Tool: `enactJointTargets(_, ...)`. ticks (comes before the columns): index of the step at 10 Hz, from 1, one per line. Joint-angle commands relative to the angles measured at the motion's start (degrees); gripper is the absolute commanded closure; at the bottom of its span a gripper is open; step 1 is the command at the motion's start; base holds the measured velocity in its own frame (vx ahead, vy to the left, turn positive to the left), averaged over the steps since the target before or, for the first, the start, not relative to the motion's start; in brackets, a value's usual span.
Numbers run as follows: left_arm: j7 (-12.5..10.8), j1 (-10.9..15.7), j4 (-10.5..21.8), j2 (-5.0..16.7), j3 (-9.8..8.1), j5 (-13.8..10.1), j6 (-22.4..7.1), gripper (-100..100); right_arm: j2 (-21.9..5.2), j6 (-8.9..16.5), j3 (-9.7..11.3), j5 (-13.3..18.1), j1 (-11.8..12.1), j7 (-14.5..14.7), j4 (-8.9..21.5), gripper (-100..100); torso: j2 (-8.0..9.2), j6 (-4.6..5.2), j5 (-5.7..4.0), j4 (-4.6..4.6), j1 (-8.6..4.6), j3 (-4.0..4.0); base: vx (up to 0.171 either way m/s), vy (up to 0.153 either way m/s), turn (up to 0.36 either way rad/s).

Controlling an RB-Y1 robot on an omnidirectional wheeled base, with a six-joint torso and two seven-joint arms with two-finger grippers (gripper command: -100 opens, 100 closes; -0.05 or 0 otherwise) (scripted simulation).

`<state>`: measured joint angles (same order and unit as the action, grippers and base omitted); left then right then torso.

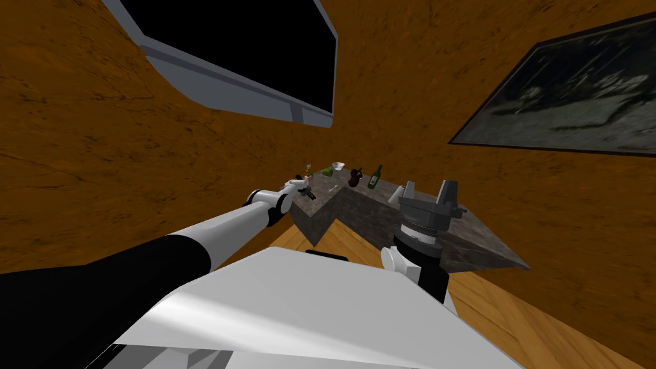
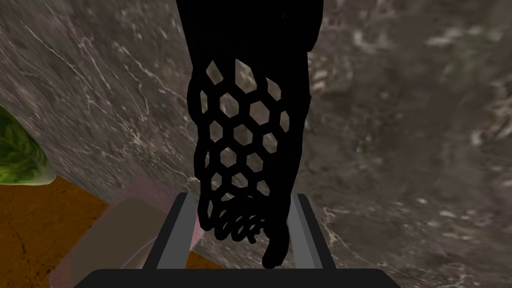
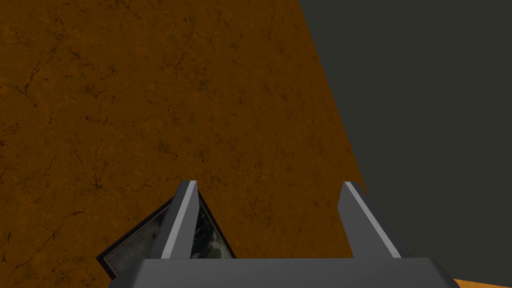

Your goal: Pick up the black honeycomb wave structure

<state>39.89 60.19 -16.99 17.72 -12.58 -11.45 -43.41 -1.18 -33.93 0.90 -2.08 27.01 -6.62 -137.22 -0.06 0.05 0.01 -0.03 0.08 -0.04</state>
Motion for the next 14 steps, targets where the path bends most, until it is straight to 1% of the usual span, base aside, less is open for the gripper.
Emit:
enactJointTargets(1,0.00,0.00,0.00,0.00,0.00,0.00,0.00,100,0.00,0.00,0.00,0.00,0.00,0.00,0.00,0,0.00,0.00,0.00,0.00,0.00,0.00,0.000,0.000,0.000)
enactJointTargets(2,0.02,0.00,0.00,-0.01,0.01,0.01,0.00,0,0.00,0.00,0.00,0.00,0.00,0.00,0.00,0,0.00,-0.01,0.00,0.00,0.00,0.00,0.000,0.000,0.000)
enactJointTargets(3,-2.01,0.28,0.20,0.21,0.69,0.53,-0.15,100,0.00,0.00,0.00,0.00,0.00,0.00,0.00,0,0.01,-0.01,0.00,0.00,0.00,0.01,-0.033,0.062,-0.216)
enactJointTargets(4,-3.80,0.36,-0.02,0.40,1.49,1.17,-0.58,100,-0.01,0.00,0.00,0.00,-0.01,0.00,0.00,0,0.10,0.10,0.02,0.03,0.15,0.06,-0.084,0.117,-0.298)
enactJointTargets(5,-4.51,0.36,-0.02,0.40,1.49,1.17,-0.58,100,-0.01,0.00,0.00,0.00,-0.02,0.00,0.00,0,0.27,0.09,0.04,0.06,0.30,0.15,-0.078,0.110,-0.130)
enactJointTargets(6,-6.74,0.44,-0.25,0.58,2.29,1.82,-1.00,100,-0.01,0.00,-0.01,0.00,-0.01,0.00,0.00,0,0.31,-0.03,0.06,0.07,0.37,0.18,-0.055,0.115,-0.210)
enactJointTargets(7,-7.02,0.44,-0.25,0.58,2.29,1.82,-1.00,100,-0.01,0.00,-0.01,0.00,-0.01,0.00,0.01,0,0.27,0.02,0.06,0.08,0.41,0.17,-0.040,0.084,-0.114)
enactJointTargets(8,-9.20,0.51,-0.48,0.77,3.09,2.46,-1.43,100,-0.01,0.00,-0.01,0.00,0.00,0.00,0.00,0,0.21,-0.04,0.06,0.07,0.32,0.14,-0.043,0.064,-0.178)
enactJointTargets(9,-9.52,0.51,-0.48,0.77,3.09,2.46,-1.43,100,-0.01,0.00,0.00,0.00,-0.01,0.00,0.00,0,0.20,0.03,0.04,0.07,0.24,0.13,-0.038,0.055,-0.094)
enactJointTargets(10,-11.86,0.59,-0.71,0.96,3.89,3.11,-1.86,100,-0.01,0.00,-0.01,0.00,0.00,0.00,0.00,0,0.18,-0.04,0.04,0.07,0.20,0.13,-0.059,0.073,-0.192)
enactJointTargets(12,-12.03,0.59,-0.71,0.96,3.89,3.11,-1.86,100,-0.01,0.00,-0.01,0.00,0.00,0.00,0.00,0,0.25,-0.06,0.05,0.09,0.24,0.17,-0.044,0.049,-0.052)
enactJointTargets(13,-14.53,0.67,-0.94,1.15,4.69,3.75,-2.29,100,0.00,0.00,-0.01,0.00,0.00,0.00,0.00,0,0.19,-0.12,0.04,0.09,0.18,0.14,-0.039,0.055,-0.146)
enactJointTargets(14,-15.93,0.74,-1.17,1.33,5.49,4.40,-2.72,100,-0.01,0.00,0.00,0.00,-0.01,0.00,0.00,0,0.20,-0.02,0.04,0.09,0.21,0.14,-0.082,0.102,-0.345)
